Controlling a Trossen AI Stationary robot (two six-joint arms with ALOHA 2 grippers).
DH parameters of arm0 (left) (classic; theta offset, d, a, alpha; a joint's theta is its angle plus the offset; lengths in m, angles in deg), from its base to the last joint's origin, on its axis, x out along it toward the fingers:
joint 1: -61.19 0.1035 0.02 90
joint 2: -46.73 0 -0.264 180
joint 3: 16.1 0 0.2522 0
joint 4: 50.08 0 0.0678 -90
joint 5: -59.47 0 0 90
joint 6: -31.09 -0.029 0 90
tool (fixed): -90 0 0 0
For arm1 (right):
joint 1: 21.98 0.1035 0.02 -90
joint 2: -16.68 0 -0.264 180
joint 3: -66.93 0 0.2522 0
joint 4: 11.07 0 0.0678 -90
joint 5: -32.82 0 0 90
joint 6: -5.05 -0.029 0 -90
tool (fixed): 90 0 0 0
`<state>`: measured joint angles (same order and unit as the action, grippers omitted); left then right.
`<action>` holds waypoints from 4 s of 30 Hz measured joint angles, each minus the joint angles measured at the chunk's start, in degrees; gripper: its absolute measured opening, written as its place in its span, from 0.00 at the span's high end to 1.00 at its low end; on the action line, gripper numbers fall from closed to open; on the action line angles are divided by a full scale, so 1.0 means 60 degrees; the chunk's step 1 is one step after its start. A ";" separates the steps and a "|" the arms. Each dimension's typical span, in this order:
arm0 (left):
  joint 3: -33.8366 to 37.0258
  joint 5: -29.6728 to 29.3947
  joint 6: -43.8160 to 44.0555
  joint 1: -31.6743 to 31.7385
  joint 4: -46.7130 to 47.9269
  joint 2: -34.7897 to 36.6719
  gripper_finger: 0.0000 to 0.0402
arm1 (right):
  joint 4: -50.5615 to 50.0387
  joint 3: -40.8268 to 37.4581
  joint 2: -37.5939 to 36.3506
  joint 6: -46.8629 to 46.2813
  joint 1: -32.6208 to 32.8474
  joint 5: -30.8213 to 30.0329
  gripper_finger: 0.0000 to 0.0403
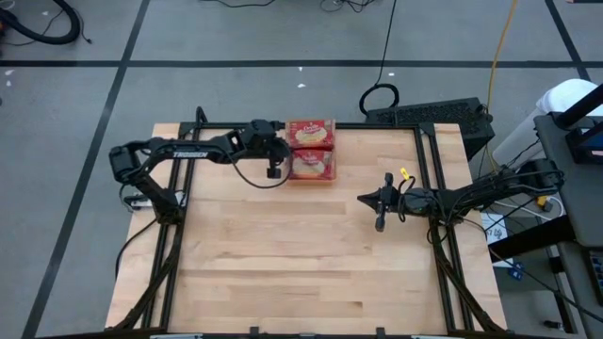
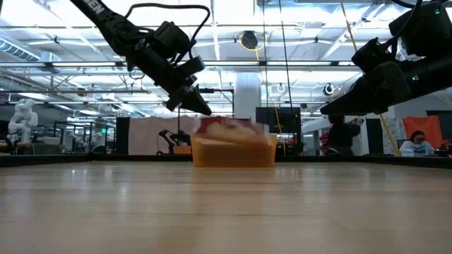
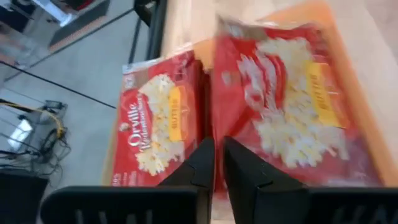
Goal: Sort popcorn bags into baskets
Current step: Put the red popcorn bag into the orange bin, then return to Home Position
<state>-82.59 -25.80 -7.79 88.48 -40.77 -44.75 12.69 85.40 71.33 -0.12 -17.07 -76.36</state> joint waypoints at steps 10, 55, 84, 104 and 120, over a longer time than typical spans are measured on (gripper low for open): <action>-0.0004 -0.2232 0.0840 -0.0002 -0.0451 0.0206 0.64 | 0.0004 0.0000 0.0000 0.0007 0.0000 0.0000 0.98; 0.8605 -0.3646 0.6718 -0.4197 -0.3356 0.8093 0.99 | -0.0514 -0.0608 -0.2900 0.2475 -0.0499 0.0189 1.00; 0.8692 -0.3372 0.6545 -0.4189 -0.3428 0.8291 0.98 | -0.3342 -0.0637 -0.6318 0.2483 -0.0495 0.0725 1.00; 0.8692 -0.3300 0.6314 -0.4193 -0.0588 1.2633 0.99 | -0.4343 -0.0641 -0.8390 0.2296 -0.0495 0.0707 1.00; 0.8684 -0.3187 0.6279 -0.4290 0.0243 1.3638 0.96 | -0.4875 -0.0579 -0.9096 0.2313 -0.0492 0.0663 1.00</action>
<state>-30.48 -44.93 29.89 62.73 -39.31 37.08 -16.56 81.93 16.75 13.76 -20.02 -72.38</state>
